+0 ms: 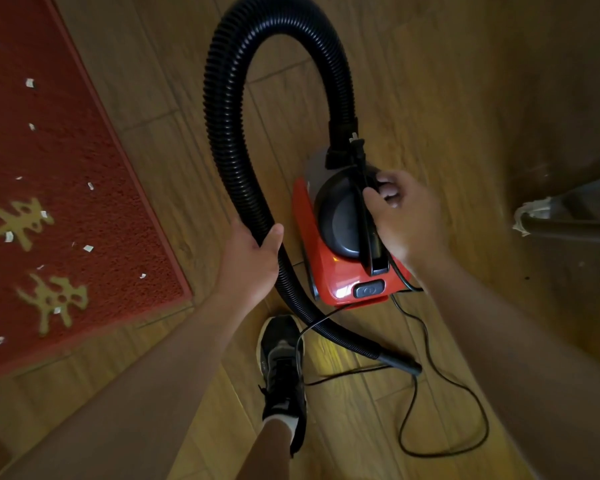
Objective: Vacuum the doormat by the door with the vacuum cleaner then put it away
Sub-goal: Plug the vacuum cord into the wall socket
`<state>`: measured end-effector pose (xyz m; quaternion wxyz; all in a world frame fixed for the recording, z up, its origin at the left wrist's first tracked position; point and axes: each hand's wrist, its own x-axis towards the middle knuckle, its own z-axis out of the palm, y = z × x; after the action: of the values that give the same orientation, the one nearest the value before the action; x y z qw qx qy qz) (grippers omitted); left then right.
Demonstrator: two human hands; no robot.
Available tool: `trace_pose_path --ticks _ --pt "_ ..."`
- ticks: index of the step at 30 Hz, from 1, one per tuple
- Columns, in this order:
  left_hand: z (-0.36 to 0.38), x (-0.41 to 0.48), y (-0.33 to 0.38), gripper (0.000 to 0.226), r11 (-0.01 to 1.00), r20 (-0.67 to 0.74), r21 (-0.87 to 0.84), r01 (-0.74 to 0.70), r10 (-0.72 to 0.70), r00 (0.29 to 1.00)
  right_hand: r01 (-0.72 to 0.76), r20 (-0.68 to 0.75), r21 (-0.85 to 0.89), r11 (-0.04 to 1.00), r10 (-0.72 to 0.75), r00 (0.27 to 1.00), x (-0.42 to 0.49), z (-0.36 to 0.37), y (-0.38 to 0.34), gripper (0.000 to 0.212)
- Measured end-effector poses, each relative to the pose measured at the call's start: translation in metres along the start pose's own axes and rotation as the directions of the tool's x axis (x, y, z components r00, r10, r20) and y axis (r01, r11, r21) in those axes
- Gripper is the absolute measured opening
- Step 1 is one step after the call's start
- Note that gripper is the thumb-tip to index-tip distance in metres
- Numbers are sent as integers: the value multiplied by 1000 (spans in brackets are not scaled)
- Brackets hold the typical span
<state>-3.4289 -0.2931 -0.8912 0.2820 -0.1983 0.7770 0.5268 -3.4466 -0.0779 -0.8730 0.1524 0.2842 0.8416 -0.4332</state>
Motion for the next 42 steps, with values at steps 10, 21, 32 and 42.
trace_pose_path --ticks 10,21,32,42 --pt "-2 -1 -1 14 1000 -4 -3 13 -13 1000 -26 -54 -158 987 17 998 23 8 -16 25" --pt "1 -12 1 14 999 -15 42 13 -12 1000 -65 -113 -40 997 60 992 11 -8 -23 16" --pt "5 -48 0 12 997 -158 75 37 -25 987 7 -61 101 995 -1 998 -29 -37 -25 16" --pt "31 -133 9 95 978 -247 209 -29 81 966 72 25 351 934 -87 996 -94 -66 -35 18"
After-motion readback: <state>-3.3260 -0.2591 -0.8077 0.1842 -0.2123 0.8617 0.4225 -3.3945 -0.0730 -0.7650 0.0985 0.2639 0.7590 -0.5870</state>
